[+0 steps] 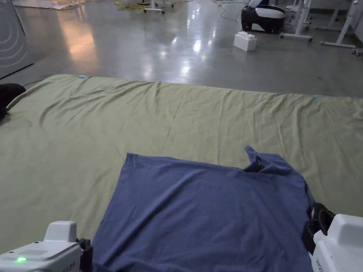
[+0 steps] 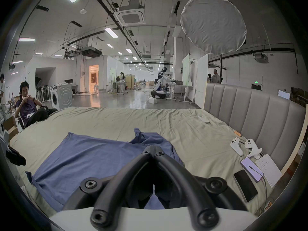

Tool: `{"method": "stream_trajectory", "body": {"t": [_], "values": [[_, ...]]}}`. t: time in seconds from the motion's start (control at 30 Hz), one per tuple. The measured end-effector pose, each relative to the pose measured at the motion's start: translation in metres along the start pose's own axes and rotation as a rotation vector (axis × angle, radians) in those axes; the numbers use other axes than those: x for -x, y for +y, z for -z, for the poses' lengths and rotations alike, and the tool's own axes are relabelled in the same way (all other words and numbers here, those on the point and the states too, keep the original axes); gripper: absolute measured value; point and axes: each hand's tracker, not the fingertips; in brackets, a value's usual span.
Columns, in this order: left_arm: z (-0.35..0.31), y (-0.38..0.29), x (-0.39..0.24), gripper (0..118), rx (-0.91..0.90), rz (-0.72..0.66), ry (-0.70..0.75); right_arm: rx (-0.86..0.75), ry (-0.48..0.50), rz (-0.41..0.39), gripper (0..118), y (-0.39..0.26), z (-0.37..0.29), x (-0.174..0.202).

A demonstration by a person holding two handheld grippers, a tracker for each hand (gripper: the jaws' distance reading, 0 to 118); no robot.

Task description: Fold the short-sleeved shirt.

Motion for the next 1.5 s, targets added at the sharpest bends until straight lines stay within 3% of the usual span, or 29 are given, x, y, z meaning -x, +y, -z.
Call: {"method": "stream_trajectory", "body": {"t": [0.13, 0.37, 0.47, 0.6, 0.73, 0.8, 1.07, 1.1, 1.17, 1.23, 1.4, 1.5], "values": [[0.021, -0.004, 0.015, 71, 0.048, -0.100, 0.017, 0.030, 0.011, -0.011, 1, -0.007, 0.003, 0.002], [0.062, -0.011, 0.019, 73, 0.279, -0.062, 0.047, 0.069, 0.018, -0.022, 1, -0.013, 0.005, 0.003], [0.062, -0.016, 0.016, 73, 0.250, -0.034, 0.037, 0.085, 0.013, -0.027, 1, -0.018, 0.007, 0.002], [0.061, -0.016, 0.010, 67, 0.255, -0.014, 0.042, 0.109, 0.015, -0.021, 1, -0.024, 0.006, 0.001], [0.063, -0.013, -0.002, 16, 0.252, 0.036, -0.022, 0.125, 0.019, -0.017, 1, -0.029, 0.004, -0.001], [0.066, -0.012, -0.005, 11, 0.262, 0.059, -0.009, 0.133, 0.017, -0.011, 1, -0.030, 0.002, -0.006], [0.037, -0.007, 0.011, 7, 0.199, 0.070, -0.064, 0.260, -0.049, 0.031, 5, -0.028, -0.013, -0.062], [0.034, -0.007, 0.012, 7, 0.189, 0.062, -0.067, 0.304, -0.058, 0.042, 14, -0.029, -0.014, -0.071], [0.030, -0.007, 0.014, 7, 0.176, 0.052, -0.069, 0.420, -0.058, 0.074, 51, -0.036, -0.015, -0.088], [0.026, -0.007, 0.013, 7, 0.154, 0.051, -0.059, 0.522, -0.026, 0.073, 68, -0.046, -0.014, -0.098], [0.022, -0.008, 0.003, 7, 0.153, 0.065, -0.045, 0.669, -0.039, -0.011, 69, -0.082, -0.014, -0.098], [0.020, -0.009, -0.001, 7, 0.155, 0.068, -0.038, 0.733, -0.037, 0.053, 73, -0.105, -0.010, -0.094]]}}
